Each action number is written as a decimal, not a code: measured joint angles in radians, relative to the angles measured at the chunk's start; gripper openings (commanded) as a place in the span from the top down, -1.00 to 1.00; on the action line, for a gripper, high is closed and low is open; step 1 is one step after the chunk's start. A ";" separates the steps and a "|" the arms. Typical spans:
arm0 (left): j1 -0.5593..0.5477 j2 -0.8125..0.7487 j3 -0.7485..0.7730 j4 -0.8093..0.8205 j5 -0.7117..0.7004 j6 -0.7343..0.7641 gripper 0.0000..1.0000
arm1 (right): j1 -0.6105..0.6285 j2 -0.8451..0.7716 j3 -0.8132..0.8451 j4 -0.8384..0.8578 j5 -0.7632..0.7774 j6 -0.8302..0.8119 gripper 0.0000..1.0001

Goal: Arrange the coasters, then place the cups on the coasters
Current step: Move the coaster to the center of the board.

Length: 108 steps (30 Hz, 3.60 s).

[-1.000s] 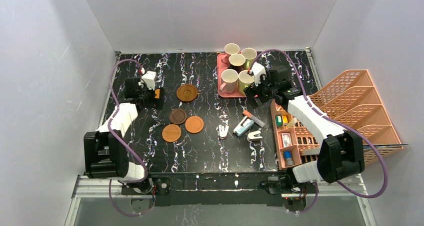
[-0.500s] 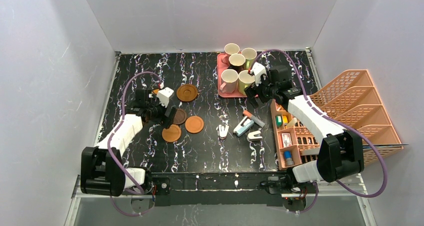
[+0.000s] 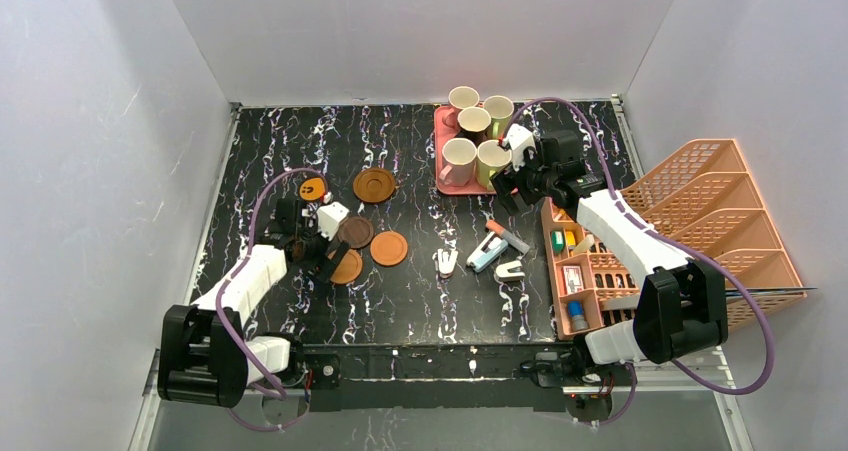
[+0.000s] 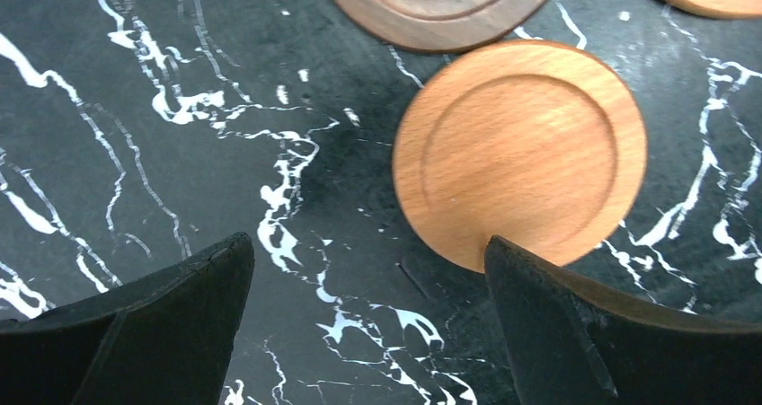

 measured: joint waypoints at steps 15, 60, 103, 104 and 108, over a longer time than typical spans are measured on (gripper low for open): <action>0.000 0.044 0.023 0.061 -0.035 -0.054 -0.96 | -0.011 0.000 0.000 -0.002 -0.022 0.000 -0.97; 0.410 0.085 0.130 0.142 -0.232 0.040 -0.96 | -0.017 -0.026 0.000 -0.016 -0.041 0.001 -0.96; -0.290 0.369 0.254 0.175 -0.546 -0.158 -0.96 | -0.024 -0.024 0.000 -0.016 -0.048 0.002 -0.97; -0.291 0.361 0.242 0.185 -0.553 -0.155 -0.96 | -0.024 -0.024 0.000 -0.016 -0.048 0.002 -0.97; -0.291 0.297 0.177 0.194 -0.562 -0.145 -0.96 | -0.024 -0.024 0.000 -0.016 -0.048 0.002 -0.97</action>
